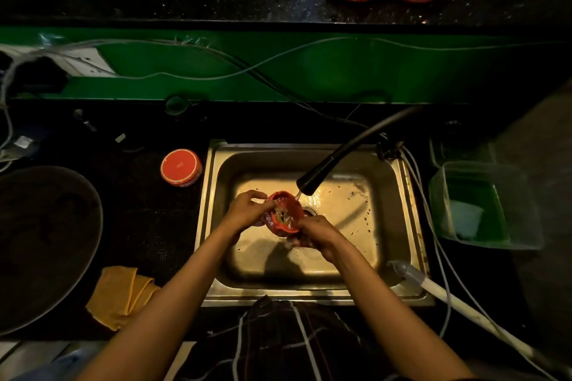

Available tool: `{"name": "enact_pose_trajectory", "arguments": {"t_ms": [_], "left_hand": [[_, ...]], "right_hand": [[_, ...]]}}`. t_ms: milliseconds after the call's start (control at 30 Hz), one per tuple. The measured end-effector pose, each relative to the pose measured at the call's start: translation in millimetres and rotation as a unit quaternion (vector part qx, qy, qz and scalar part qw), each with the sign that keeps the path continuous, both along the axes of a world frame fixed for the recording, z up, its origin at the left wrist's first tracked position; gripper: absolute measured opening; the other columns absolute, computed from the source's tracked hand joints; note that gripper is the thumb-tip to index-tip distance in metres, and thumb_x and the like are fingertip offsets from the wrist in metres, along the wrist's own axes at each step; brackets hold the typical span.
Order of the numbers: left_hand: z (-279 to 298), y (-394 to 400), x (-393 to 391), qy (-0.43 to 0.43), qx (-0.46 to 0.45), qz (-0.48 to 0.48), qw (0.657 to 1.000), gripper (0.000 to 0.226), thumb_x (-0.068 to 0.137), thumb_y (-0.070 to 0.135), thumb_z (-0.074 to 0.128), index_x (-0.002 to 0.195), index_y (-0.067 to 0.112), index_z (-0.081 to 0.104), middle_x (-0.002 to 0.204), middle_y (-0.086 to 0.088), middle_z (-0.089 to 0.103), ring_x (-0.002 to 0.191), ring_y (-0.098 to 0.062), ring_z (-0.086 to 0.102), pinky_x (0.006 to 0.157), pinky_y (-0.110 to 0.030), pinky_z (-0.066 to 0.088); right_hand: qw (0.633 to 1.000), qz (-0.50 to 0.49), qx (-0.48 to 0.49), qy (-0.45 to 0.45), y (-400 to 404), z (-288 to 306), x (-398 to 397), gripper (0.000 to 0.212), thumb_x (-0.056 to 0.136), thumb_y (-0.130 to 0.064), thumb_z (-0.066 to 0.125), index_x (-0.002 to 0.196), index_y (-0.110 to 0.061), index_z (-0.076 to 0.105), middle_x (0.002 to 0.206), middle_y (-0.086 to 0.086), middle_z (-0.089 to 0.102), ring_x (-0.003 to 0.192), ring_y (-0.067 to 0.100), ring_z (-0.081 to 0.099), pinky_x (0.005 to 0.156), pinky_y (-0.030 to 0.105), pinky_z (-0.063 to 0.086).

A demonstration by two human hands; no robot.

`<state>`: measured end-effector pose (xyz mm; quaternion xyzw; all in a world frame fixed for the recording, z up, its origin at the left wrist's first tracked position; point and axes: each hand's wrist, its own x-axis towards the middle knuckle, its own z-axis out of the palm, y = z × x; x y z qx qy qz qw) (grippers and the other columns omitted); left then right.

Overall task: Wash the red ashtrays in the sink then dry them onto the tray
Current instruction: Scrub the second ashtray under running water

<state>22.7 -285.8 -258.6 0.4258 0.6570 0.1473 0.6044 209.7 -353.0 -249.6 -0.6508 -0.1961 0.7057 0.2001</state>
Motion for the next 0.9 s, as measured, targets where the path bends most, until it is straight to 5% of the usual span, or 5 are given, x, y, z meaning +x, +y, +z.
{"name": "enact_pose_trajectory", "arguments": {"t_ms": [167, 267, 533, 767, 900], "left_hand": [[-7, -7, 9, -0.037, -0.067, -0.039, 0.996, 0.02, 0.101, 0.028, 0.056, 0.096, 0.011, 0.065, 0.093, -0.012, 0.069, 0.079, -0.018, 0.069, 0.067, -0.034, 0.062], [-12, -17, 23, -0.126, -0.111, -0.019, 0.986, 0.022, 0.104, 0.022, 0.05, 0.111, 0.007, 0.063, 0.108, -0.017, 0.069, 0.092, -0.025, 0.07, 0.074, -0.038, 0.062], [-14, -27, 37, -0.24, -0.101, 0.071, 0.963, 0.042, 0.089, 0.003, 0.069, 0.129, 0.009, 0.056, 0.123, -0.013, 0.069, 0.112, -0.027, 0.068, 0.089, -0.045, 0.059], [6, -16, 2, -0.152, -0.011, 0.008, 0.988, 0.054, 0.071, 0.021, 0.089, 0.12, 0.016, 0.065, 0.107, -0.006, 0.073, 0.099, -0.02, 0.072, 0.082, -0.038, 0.061], [6, -5, -2, -0.112, 0.001, 0.018, 0.994, 0.04, 0.08, 0.03, 0.082, 0.112, 0.012, 0.066, 0.105, -0.008, 0.071, 0.096, -0.02, 0.071, 0.071, -0.029, 0.06]], "right_hand": [[0.999, -0.04, 0.005, -0.035, -16, 8, 14, 0.022, 0.093, -0.026, 0.066, 0.101, -0.006, 0.068, 0.081, 0.007, 0.075, 0.065, 0.013, 0.065, 0.066, 0.026, 0.055], [0.992, -0.043, 0.044, -0.106, -16, 15, 29, 0.021, 0.092, -0.034, 0.067, 0.091, -0.013, 0.064, 0.082, 0.002, 0.069, 0.072, 0.01, 0.061, 0.066, 0.025, 0.048], [0.963, 0.041, 0.117, -0.239, 10, 11, 48, 0.037, 0.087, -0.03, 0.065, 0.123, -0.024, 0.065, 0.109, 0.002, 0.074, 0.1, 0.02, 0.068, 0.091, 0.042, 0.055], [0.99, 0.036, 0.059, -0.123, 24, 4, 20, 0.014, 0.093, -0.01, 0.06, 0.105, -0.012, 0.068, 0.105, 0.02, 0.073, 0.094, 0.033, 0.071, 0.087, 0.038, 0.056], [0.997, 0.039, 0.037, -0.064, 15, 3, 7, 0.014, 0.091, -0.013, 0.064, 0.103, -0.01, 0.071, 0.093, 0.01, 0.077, 0.091, 0.026, 0.072, 0.093, 0.042, 0.055]]}}
